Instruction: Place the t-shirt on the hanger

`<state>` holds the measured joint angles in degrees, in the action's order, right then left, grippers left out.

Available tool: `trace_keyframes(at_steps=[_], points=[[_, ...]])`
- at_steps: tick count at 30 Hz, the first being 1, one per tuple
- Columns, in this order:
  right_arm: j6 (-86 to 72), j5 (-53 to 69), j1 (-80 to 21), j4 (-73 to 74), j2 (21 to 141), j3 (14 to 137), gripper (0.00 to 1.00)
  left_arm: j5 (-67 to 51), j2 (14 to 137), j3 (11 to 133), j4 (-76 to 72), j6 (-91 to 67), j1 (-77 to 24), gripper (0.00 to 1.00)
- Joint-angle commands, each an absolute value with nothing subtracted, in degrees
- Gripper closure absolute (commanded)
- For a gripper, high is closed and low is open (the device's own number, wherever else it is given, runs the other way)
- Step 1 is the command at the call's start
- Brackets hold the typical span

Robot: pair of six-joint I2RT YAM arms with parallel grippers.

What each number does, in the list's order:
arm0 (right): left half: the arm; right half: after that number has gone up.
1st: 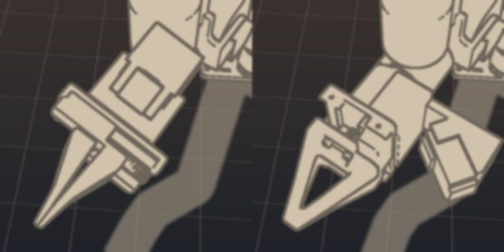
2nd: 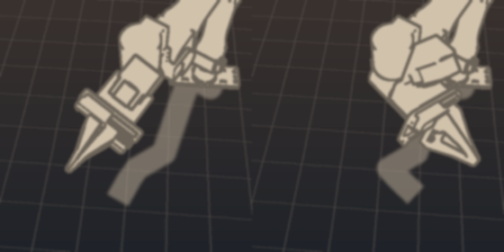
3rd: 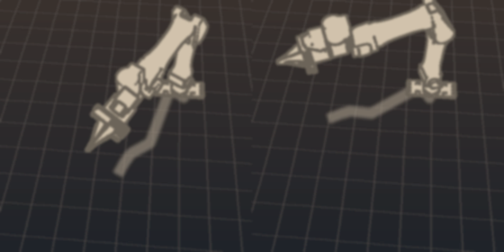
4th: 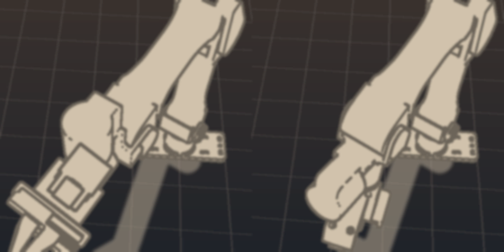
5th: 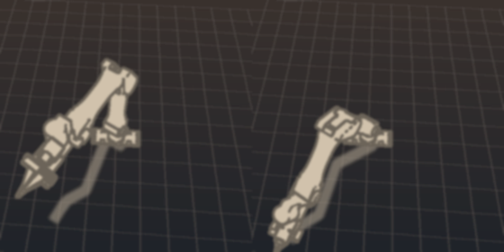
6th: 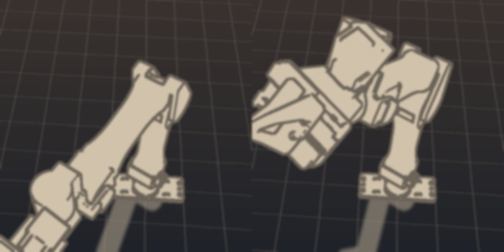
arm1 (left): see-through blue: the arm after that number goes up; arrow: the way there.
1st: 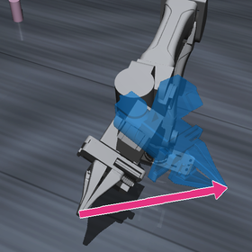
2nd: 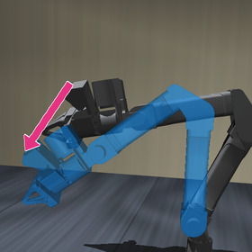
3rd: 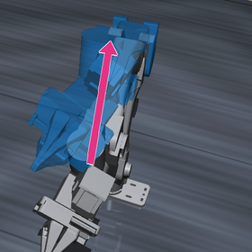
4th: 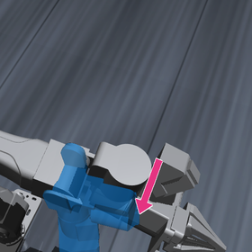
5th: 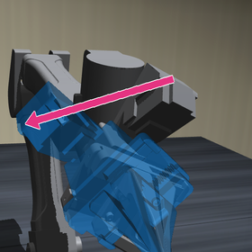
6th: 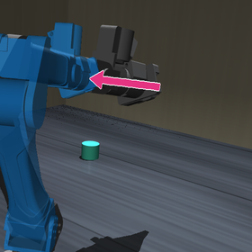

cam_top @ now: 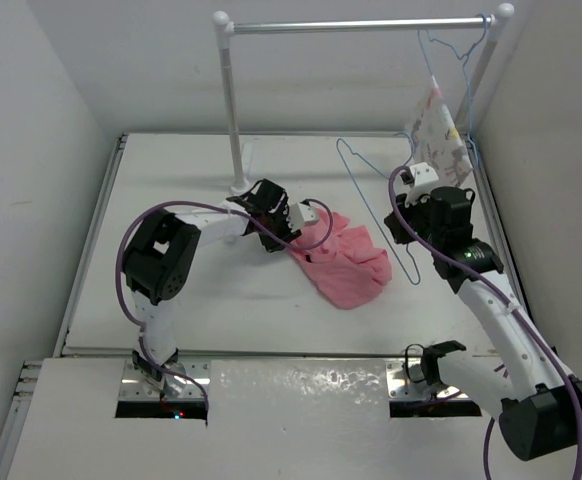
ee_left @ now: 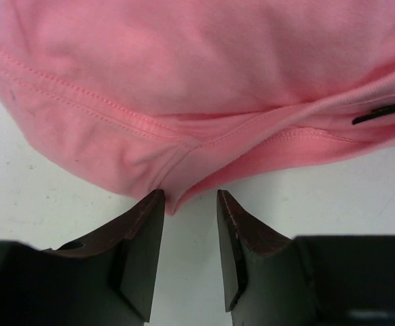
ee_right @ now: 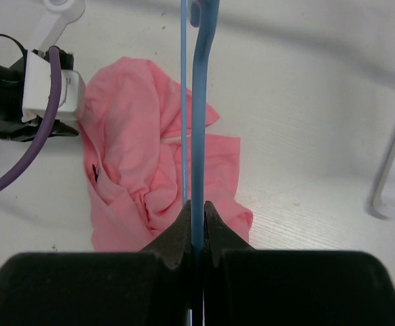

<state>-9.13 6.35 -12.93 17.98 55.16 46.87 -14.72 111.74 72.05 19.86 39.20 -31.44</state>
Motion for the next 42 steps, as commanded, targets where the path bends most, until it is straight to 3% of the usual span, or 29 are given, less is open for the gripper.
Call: trace_keyframes(at_steps=[1,9,23,32,37,42], points=[[-9.8,7.5,-13.3,15.6,54.4,47.0,1.00,-18.2,108.6,74.9,21.6,39.7,-31.5,0.65],[-8.4,7.4,-13.3,15.5,54.5,46.3,1.00,-18.4,105.7,75.1,21.0,38.6,-32.2,0.60],[-8.4,8.0,-13.3,15.1,54.1,45.2,1.00,-9.2,111.4,76.5,18.6,39.2,-34.2,0.61],[-10.2,8.9,-13.4,16.7,53.0,41.4,1.00,-1.7,111.7,77.3,15.6,35.7,-34.1,0.90],[-9.8,13.9,-14.8,19.2,54.6,40.3,1.00,-0.9,110.8,79.1,15.3,33.7,-34.0,1.00],[-11.4,13.5,-17.5,20.0,52.7,38.9,1.00,-3.9,114.4,85.1,19.1,31.0,-32.5,1.00]])
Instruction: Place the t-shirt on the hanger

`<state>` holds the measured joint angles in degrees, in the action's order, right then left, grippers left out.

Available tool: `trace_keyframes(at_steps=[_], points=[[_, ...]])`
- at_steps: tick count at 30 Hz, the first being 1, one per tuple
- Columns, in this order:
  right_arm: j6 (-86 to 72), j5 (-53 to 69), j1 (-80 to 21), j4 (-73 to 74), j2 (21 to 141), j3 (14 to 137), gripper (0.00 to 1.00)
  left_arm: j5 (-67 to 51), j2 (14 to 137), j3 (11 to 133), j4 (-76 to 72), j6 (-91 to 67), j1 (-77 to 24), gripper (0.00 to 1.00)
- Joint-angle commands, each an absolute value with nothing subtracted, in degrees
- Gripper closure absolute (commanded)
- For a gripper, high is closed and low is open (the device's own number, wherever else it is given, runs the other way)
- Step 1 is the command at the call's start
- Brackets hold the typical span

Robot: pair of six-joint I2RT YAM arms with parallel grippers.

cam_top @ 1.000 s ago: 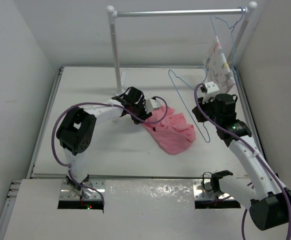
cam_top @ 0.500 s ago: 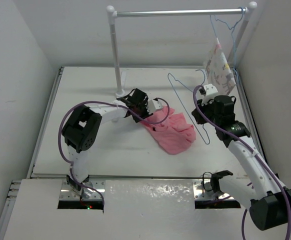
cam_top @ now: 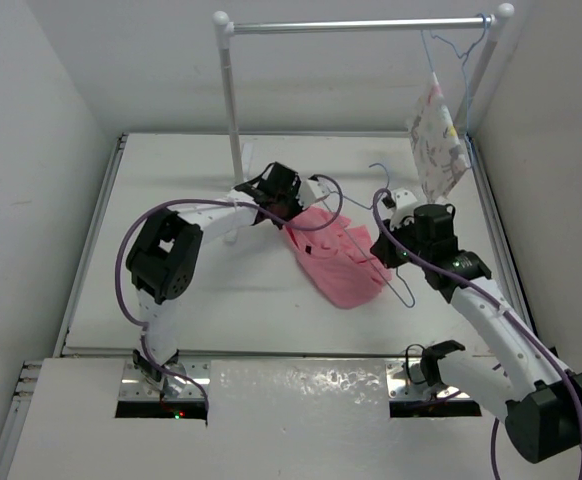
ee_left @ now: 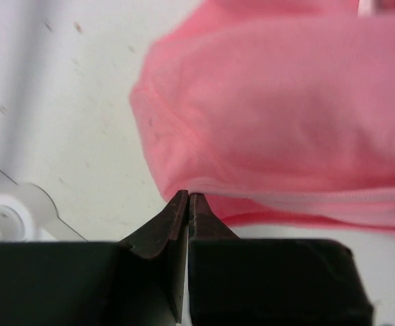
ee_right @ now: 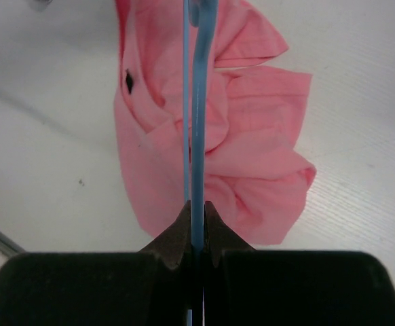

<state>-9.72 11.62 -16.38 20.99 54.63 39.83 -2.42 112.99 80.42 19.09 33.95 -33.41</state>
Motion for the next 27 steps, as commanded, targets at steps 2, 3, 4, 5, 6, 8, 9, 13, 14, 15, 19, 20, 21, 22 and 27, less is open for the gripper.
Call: trace_keyframes(at_steps=[2,3,4,5,6,8,9,13,14,15,19,20,21,22,27], points=[[-12.2,13.7,-17.6,20.7,50.6,38.4,1.00,-5.7,116.3,87.4,19.9,30.2,-31.4,1.00],[-12.8,13.7,-17.7,21.9,50.3,38.4,1.00,-6.3,116.9,89.0,20.3,29.4,-30.5,1.00],[-13.2,13.8,-17.7,22.6,50.0,38.4,1.00,-6.9,118.1,90.0,20.7,28.7,-30.1,1.00],[-13.5,14.1,-17.8,23.1,49.8,38.3,1.00,-8.2,118.9,91.0,21.8,28.3,-29.8,1.00],[-14.1,14.4,-17.8,23.6,49.9,37.9,1.00,-9.0,119.5,92.1,22.6,27.9,-29.4,1.00],[-14.5,14.9,-18.0,25.1,50.4,37.3,1.00,-10.7,121.2,95.2,24.7,26.8,-28.8,1.00],[-14.7,15.5,-18.2,25.3,50.9,36.6,1.00,-10.9,121.5,95.8,25.0,26.6,-28.9,1.00],[-15.7,19.0,-20.4,23.1,51.0,34.4,1.00,-11.8,121.4,96.2,24.9,25.8,-28.9,1.00],[-15.8,19.7,-21.1,22.3,50.8,34.1,1.00,-12.1,121.5,96.2,25.0,25.8,-28.9,1.00],[-16.3,20.5,-22.4,21.4,50.5,33.6,1.00,-12.1,121.5,96.2,25.0,25.8,-28.9,1.00],[-17.0,20.2,-23.7,17.0,52.5,33.0,1.00,-12.1,121.0,95.9,25.3,25.9,-28.9,1.00],[-16.9,20.1,-23.7,16.4,53.5,33.0,1.00,-12.0,120.9,95.8,25.3,25.9,-28.9,1.00],[-16.9,20.1,-23.8,15.6,54.6,33.2,1.00,-12.0,120.7,95.5,25.3,26.1,-28.9,1.00],[-16.9,20.0,-23.9,15.2,56.8,33.5,1.00,-12.0,120.6,95.4,25.4,26.1,-28.9,1.00],[-16.0,17.5,-24.5,13.0,61.7,34.9,1.00,-12.6,119.7,94.3,25.5,26.5,-28.8,1.00]])
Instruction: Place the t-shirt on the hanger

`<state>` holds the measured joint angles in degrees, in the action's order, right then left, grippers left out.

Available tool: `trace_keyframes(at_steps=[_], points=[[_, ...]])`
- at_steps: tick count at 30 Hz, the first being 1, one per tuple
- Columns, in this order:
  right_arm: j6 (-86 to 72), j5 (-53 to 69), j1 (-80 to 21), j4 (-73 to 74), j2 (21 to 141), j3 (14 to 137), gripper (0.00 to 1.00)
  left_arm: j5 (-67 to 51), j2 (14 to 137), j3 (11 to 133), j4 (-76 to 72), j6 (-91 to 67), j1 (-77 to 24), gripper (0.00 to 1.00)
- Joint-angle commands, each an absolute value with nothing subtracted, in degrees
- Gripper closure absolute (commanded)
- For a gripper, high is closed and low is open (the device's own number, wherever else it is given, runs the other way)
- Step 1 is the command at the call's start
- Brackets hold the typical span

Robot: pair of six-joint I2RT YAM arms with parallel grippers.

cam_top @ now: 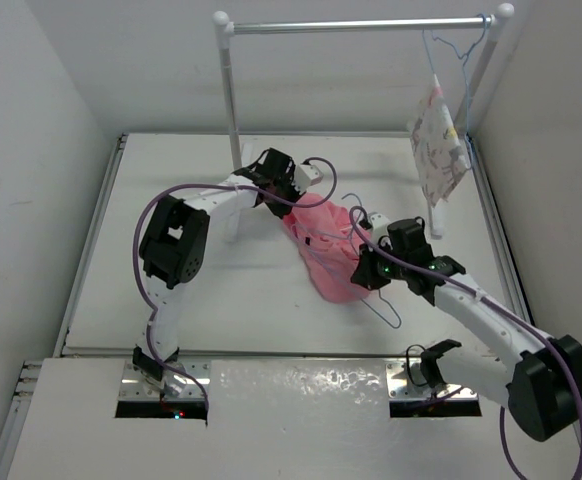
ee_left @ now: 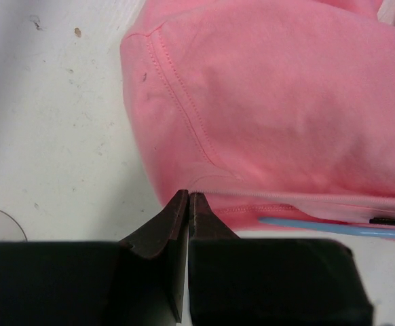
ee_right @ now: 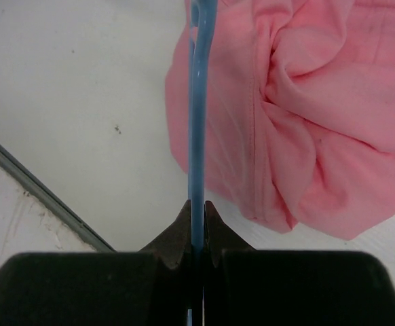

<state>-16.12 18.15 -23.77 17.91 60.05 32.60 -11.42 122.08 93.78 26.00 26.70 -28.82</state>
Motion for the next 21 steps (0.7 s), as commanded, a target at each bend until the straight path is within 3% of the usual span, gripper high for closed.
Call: trace_keyframes(at_steps=[1,10,21], points=[[-16.1,17.1,-24.6,12.4,62.2,35.0,1.00,-12.7,119.5,94.2,25.5,26.6,-28.9,1.00],[-15.8,9.4,-28.6,9.5,66.7,35.9,1.00,-18.6,118.8,93.3,28.2,26.7,-28.8,1.00],[-16.6,-16.0,-40.7,1.2,67.6,37.1,1.00,-25.0,108.7,88.6,29.7,23.0,-28.6,1.00]])
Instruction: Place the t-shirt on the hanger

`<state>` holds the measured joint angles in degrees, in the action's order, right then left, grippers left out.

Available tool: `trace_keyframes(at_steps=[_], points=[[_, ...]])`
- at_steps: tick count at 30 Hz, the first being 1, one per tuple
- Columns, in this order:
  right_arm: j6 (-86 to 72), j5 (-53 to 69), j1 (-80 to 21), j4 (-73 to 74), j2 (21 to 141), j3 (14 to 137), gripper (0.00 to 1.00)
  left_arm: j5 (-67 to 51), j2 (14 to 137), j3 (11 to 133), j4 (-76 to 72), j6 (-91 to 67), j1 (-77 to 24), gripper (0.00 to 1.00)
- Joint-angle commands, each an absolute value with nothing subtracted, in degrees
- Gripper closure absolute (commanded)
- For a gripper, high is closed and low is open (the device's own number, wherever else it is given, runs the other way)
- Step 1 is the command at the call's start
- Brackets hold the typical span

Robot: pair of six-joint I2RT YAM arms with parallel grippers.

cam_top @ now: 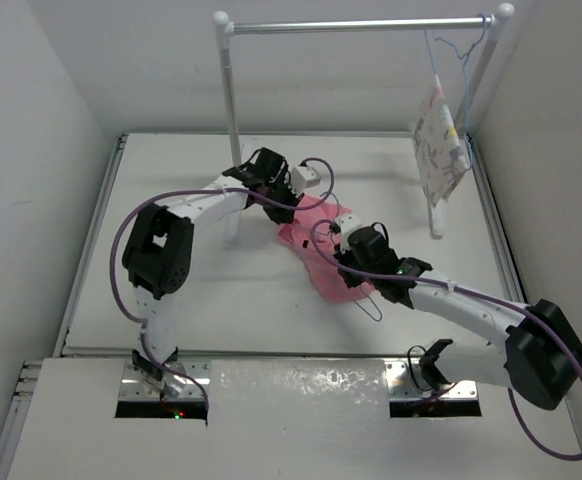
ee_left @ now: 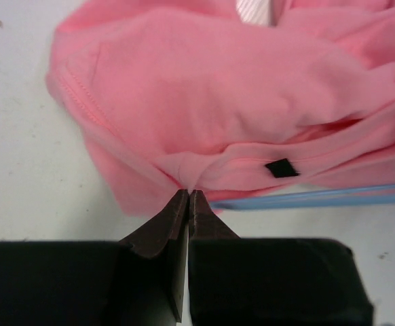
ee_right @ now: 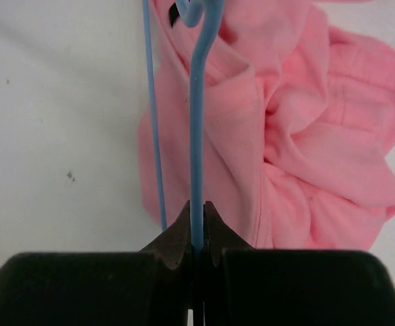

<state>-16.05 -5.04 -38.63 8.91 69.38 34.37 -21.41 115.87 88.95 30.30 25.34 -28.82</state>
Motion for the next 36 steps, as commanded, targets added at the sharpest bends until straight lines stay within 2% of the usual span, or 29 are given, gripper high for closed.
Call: trace_keyframes(at_steps=[1,4,11,18,26,29,36], points=[[-16.9,-17.3,-40.7,0.7,67.0,37.0,1.00,-24.4,107.9,88.6,29.7,23.0,-28.7,1.00],[-17.1,-20.8,-41.3,0.4,64.6,37.1,1.00,-21.8,105.6,88.9,29.7,22.5,-28.7,1.00],[-14.8,-20.7,-41.4,2.0,64.1,39.5,1.00,-18.8,101.5,90.0,29.4,22.7,-28.9,1.00],[-14.1,-22.4,-41.4,2.7,65.8,44.0,1.00,-21.3,98.4,92.4,29.8,24.3,-31.5,1.00],[-13.1,-24.2,-41.3,-2.9,70.9,47.5,1.00,-26.1,96.4,96.9,34.6,24.2,-34.6,1.00],[-11.9,-22.2,-40.3,-3.5,72.8,48.8,1.00,-26.8,94.2,95.5,34.8,24.7,-34.7,1.00],[-14.5,-3.5,-32.6,-13.2,72.1,44.5,1.00,-27.5,91.1,91.6,34.3,24.9,-34.9,1.00]])
